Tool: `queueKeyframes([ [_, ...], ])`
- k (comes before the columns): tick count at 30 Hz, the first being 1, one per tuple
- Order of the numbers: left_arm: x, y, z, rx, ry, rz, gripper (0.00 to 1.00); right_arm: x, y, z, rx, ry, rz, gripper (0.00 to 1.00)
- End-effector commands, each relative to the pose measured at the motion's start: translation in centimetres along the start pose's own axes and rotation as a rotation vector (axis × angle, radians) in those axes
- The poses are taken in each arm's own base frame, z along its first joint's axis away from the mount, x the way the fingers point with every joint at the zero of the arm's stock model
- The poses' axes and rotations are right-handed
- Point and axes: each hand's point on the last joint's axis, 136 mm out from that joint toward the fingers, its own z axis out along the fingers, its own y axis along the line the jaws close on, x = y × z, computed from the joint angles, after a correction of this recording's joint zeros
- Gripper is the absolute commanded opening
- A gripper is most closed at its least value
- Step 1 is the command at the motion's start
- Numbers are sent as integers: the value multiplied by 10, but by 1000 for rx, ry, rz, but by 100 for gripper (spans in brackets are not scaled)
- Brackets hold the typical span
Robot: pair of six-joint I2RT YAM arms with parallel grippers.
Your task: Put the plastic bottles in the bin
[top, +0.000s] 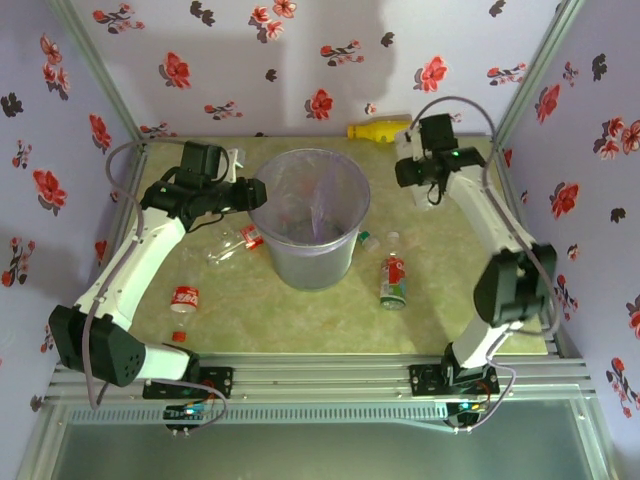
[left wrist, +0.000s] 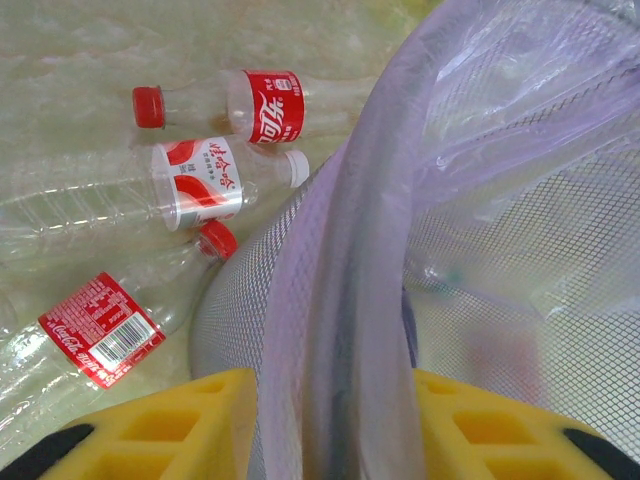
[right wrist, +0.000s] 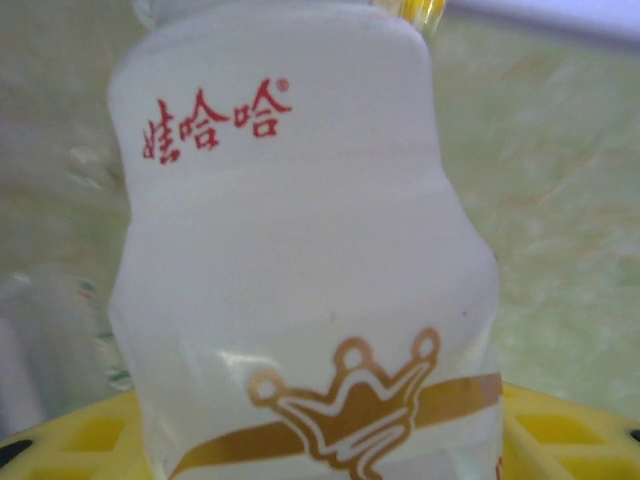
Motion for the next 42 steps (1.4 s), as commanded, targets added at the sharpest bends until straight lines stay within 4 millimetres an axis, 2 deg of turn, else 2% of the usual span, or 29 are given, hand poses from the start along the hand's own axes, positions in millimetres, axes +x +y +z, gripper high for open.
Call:
queueKeyframes([
  [1, 0, 0, 3, -10, 5, 29, 41, -50, 19, -88, -47, -258, 41, 59],
  [4, 0, -1, 3, -10, 3, 35, 40, -73, 44, -146, -149, -415, 47, 57],
  [7, -1, -1, 3, -17, 0, 37, 39, -87, 81, -188, -293, -519, 27, 55],
  [10, -1, -1, 3, -19, -1, 41, 39, -94, 127, -215, -433, -564, -33, 55],
  [13, -1, -3, 3, -17, -3, 44, 38, -96, 170, -227, -558, -573, -91, 55],
  [17, -2, -5, 4, -16, -6, 45, 38, -92, 222, -220, -668, -531, -165, 56],
  [19, -3, -6, 4, -14, -8, 45, 37, -88, 240, -212, -694, -502, -186, 56],
  [22, -4, -8, 3, -12, -12, 48, 35, -79, 254, -192, -704, -448, -201, 56],
  [30, -6, -9, 2, -13, -19, 52, 33, -46, 274, -150, -723, -316, -219, 57],
  [42, -9, -8, 4, -21, -24, 52, 32, 17, 280, -103, -724, -142, -208, 62],
])
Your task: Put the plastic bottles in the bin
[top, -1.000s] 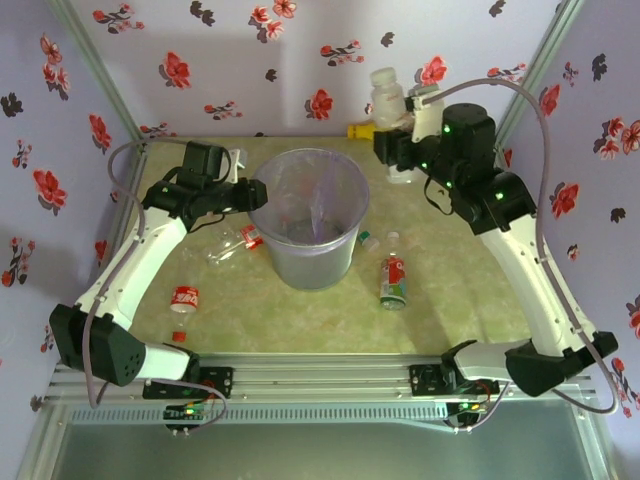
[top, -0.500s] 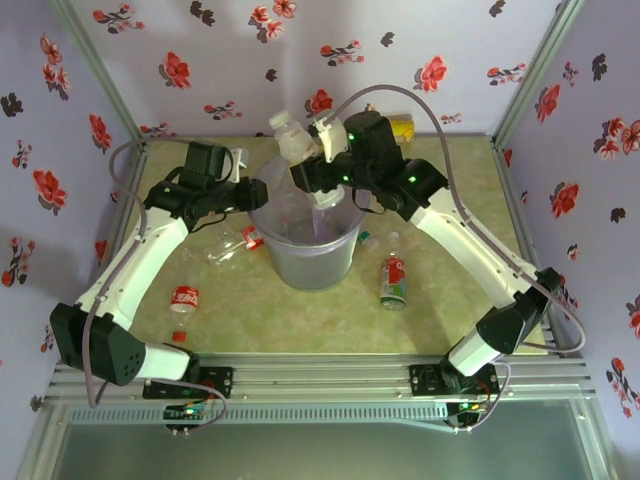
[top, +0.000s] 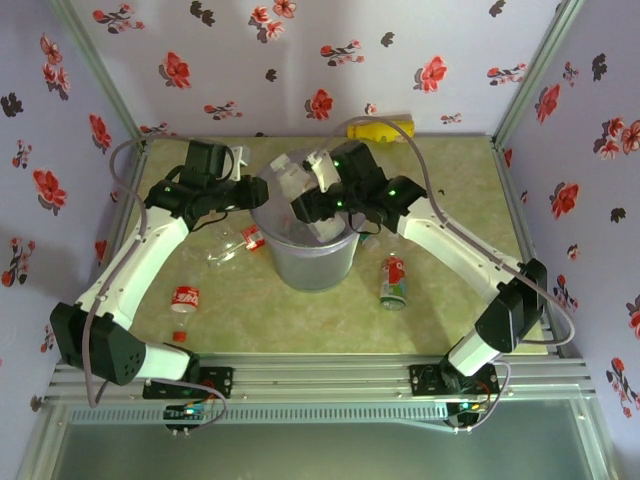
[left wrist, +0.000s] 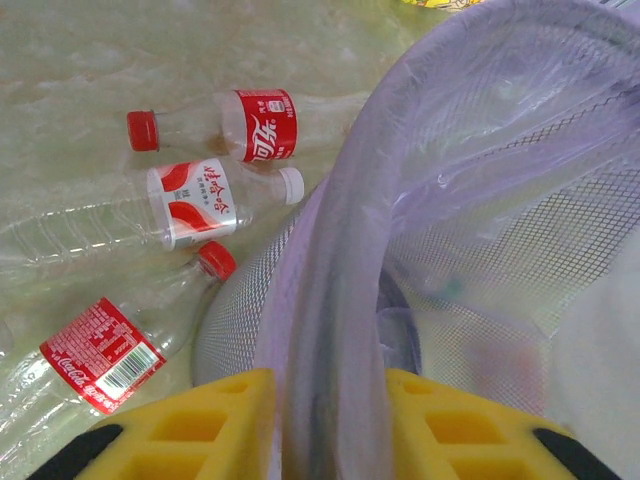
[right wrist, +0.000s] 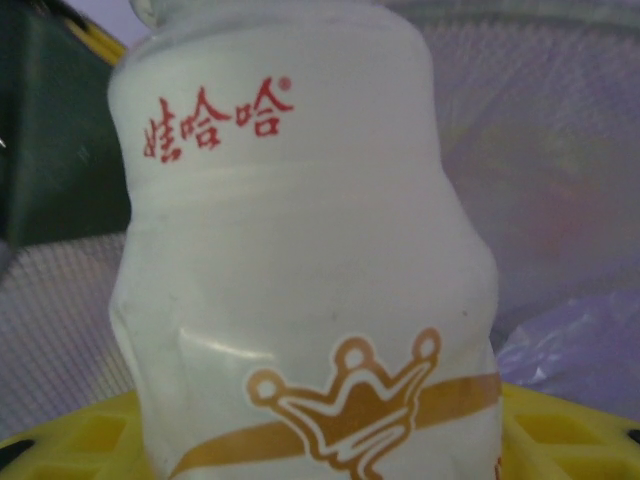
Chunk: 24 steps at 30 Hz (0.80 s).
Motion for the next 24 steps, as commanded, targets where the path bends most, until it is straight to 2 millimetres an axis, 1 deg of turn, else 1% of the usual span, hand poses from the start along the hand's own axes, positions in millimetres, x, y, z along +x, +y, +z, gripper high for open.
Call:
queueKeyframes([
  [1, -4, 0, 1, -19, -4, 20, 32, 1, 8, -1, -31, -23, 12, 62],
  [3, -4, 0, 2, -20, -2, 17, 32, 11, 5, 7, -25, 8, 12, 65],
  [6, -4, 0, 3, -19, -3, 17, 31, 21, 3, 13, -22, 33, 6, 70],
  [12, -4, 0, 5, -19, 0, 17, 31, 27, -2, 21, -11, 52, -3, 76],
  [15, -5, -1, 4, -19, -4, 20, 30, 29, -2, 22, -13, 63, -5, 82],
  [17, -4, -1, 5, -19, -2, 20, 30, 28, -1, 21, -13, 65, -8, 86],
  [21, -5, -1, 4, -20, -5, 22, 30, 22, -1, 16, -4, 59, -22, 86],
  [24, -5, -1, 4, -21, -5, 22, 30, 9, -2, 4, 21, 22, -45, 86],
])
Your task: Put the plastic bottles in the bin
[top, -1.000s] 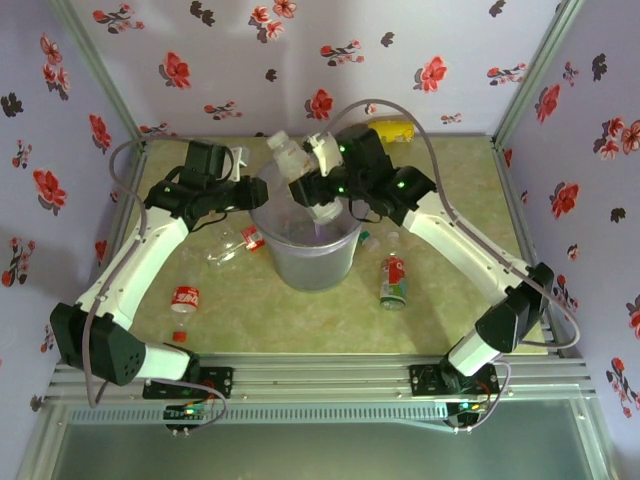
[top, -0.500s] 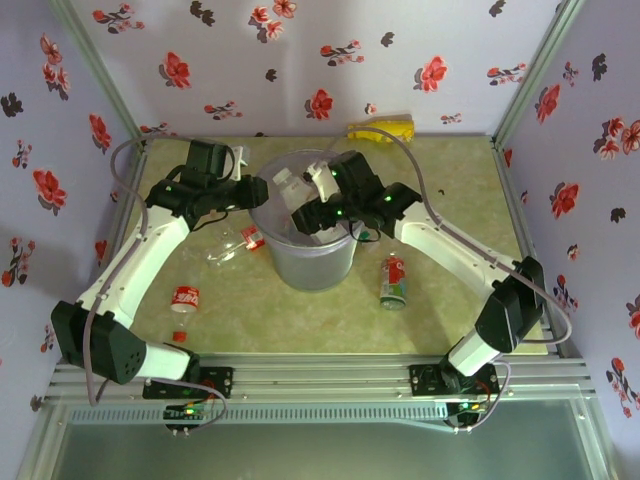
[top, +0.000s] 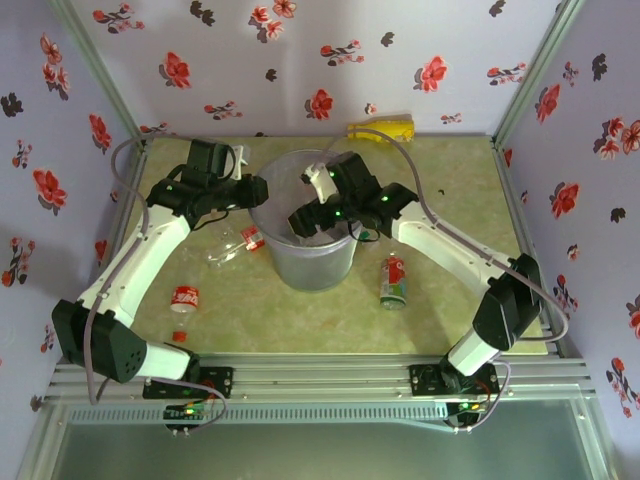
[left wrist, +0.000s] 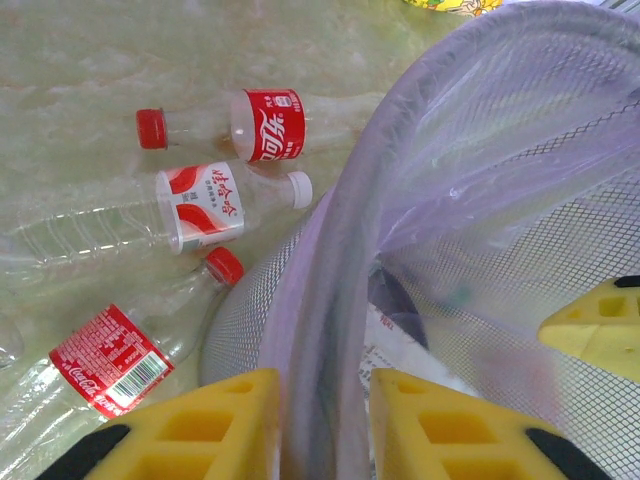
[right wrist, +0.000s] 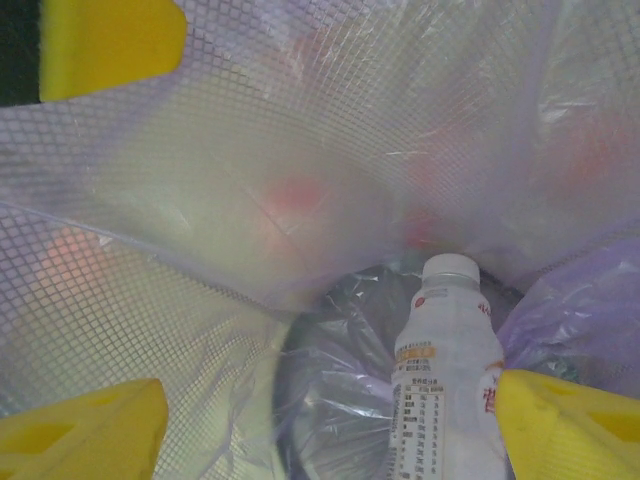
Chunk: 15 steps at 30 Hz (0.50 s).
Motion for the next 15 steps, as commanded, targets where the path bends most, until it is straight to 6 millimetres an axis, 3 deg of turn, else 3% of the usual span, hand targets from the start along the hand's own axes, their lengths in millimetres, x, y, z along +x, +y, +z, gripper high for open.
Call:
queueKeyframes([
  [1, -3, -3, 1, -2, 1, 21, 30, -24, 4, -22, 29, -66, -52, 86],
  [5, -3, -2, 2, -6, 1, 22, 29, -46, -10, -51, 96, -154, -40, 85],
  [7, -3, -2, 2, -9, 1, 24, 29, -58, -28, -71, 147, -213, 15, 85],
  [12, -4, -2, 3, -8, -2, 23, 29, -76, -93, -116, 266, -365, 217, 85],
  [15, -5, -1, 3, -10, -5, 22, 29, -77, -138, -130, 351, -415, 314, 86],
])
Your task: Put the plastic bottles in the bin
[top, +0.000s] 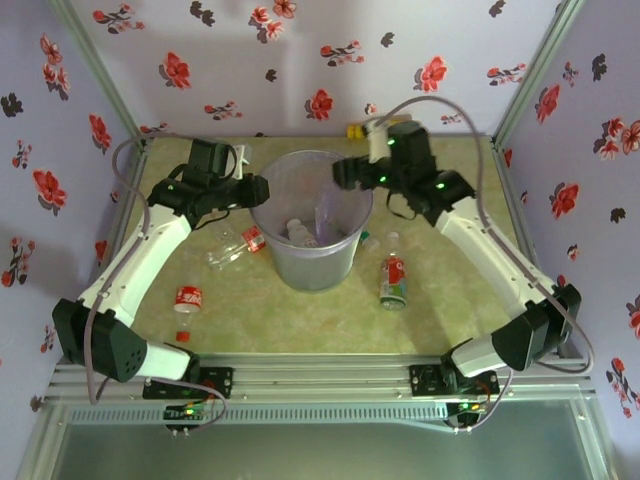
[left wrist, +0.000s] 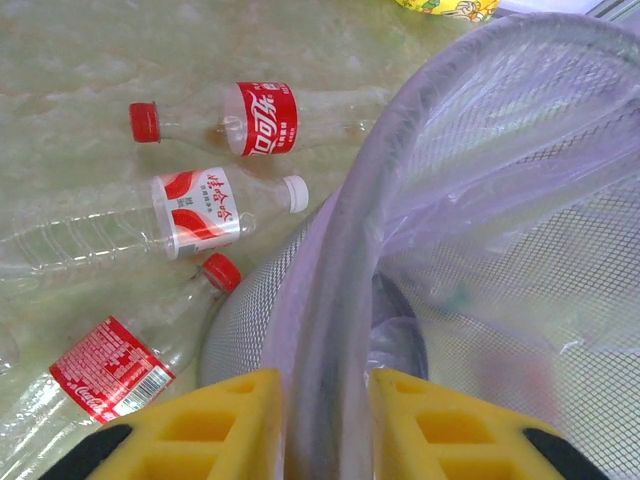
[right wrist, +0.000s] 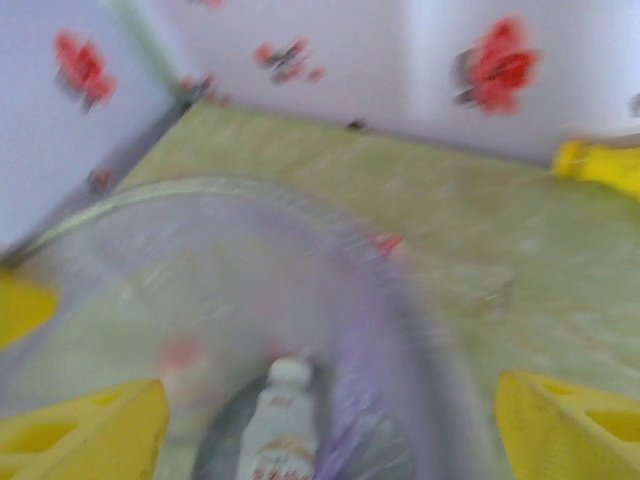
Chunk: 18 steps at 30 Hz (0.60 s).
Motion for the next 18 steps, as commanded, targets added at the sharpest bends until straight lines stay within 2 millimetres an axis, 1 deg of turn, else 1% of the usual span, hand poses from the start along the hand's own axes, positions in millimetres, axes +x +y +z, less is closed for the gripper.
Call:
queueKeyframes([
  [1, -3, 0, 1, -10, -2, 18, 29, -24, -49, 0, 112, -90, 133, 86],
  [4, -3, 0, 2, -11, -2, 15, 29, -30, -95, 18, 157, -117, 226, 86],
  [7, -2, 0, 3, -10, -2, 10, 29, -36, -140, 43, 209, -144, 289, 86],
  [9, -3, 0, 3, -9, -7, 4, 29, -38, -173, 66, 250, -147, 324, 86],
  [12, -5, 0, 4, -7, -14, -4, 28, -32, -222, 108, 321, -122, 373, 86],
  [13, -5, 1, 5, -9, -13, -7, 28, -30, -235, 120, 344, -116, 382, 86],
  [14, -5, 0, 5, -8, -15, -11, 28, -25, -250, 135, 372, -99, 389, 86],
  [15, -5, 1, 6, -8, -16, -15, 28, -20, -263, 151, 392, -81, 396, 86],
  [16, -5, 1, 7, -8, -16, -16, 28, -23, -271, 158, 402, -84, 397, 86],
  [17, -5, 1, 7, -9, -17, -18, 28, -18, -279, 173, 408, -69, 400, 86],
  [18, -5, 2, 8, -13, -14, -18, 28, -17, -287, 184, 418, -69, 396, 86],
])
